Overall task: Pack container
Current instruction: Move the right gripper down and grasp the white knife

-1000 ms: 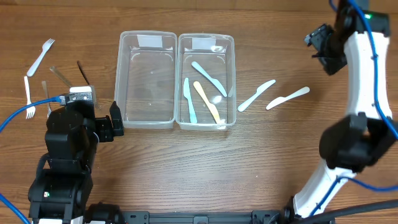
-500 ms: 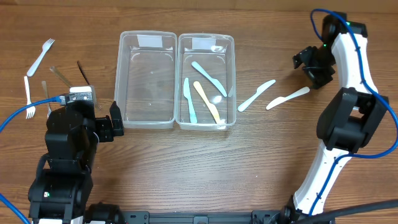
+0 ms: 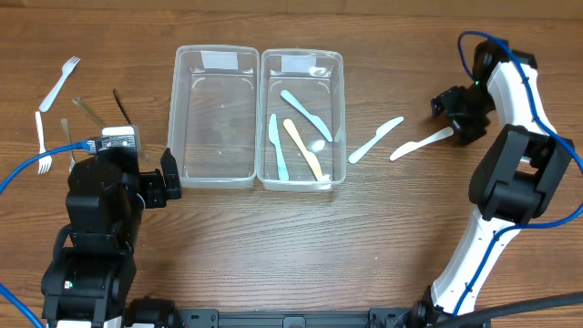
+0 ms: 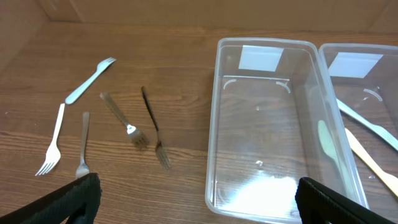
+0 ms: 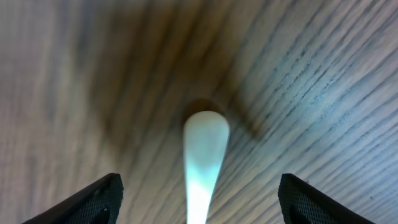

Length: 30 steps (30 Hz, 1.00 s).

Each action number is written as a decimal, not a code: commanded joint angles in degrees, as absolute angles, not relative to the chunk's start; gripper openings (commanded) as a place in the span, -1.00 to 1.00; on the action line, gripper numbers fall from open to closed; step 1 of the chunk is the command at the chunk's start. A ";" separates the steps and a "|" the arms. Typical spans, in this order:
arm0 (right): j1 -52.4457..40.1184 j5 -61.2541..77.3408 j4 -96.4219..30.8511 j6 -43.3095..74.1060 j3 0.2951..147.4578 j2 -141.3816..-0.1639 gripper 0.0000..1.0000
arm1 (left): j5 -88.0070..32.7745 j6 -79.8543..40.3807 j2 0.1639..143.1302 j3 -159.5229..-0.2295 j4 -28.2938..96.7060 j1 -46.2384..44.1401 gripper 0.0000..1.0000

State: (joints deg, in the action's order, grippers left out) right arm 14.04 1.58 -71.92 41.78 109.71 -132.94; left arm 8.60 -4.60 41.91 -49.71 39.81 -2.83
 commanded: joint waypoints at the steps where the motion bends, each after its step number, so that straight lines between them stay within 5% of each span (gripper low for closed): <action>1: 13.96 1.63 -69.91 42.04 106.80 -132.90 0.65 | 7.88 -6.07 41.89 -51.20 39.59 -2.26 1.00; 11: 13.96 3.75 -61.91 37.45 102.28 -132.90 0.61 | 7.88 -6.09 41.89 -51.20 39.59 -2.26 1.00; 14: 13.96 3.77 -61.89 37.50 102.28 -132.90 0.22 | 7.88 -6.07 41.89 -51.20 39.59 -2.26 1.00; 19: 13.96 3.79 -62.41 37.50 102.28 -132.90 -0.11 | 7.88 -6.07 41.89 -51.20 39.59 -2.26 1.00; 30: 13.96 3.75 -62.98 37.52 102.28 -132.90 -0.40 | 7.88 -6.09 41.89 -51.20 39.59 -2.26 1.00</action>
State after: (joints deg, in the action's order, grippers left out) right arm 14.17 2.37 -63.29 37.47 103.81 -131.94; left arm 8.60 -4.64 41.91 -49.71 39.79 -2.83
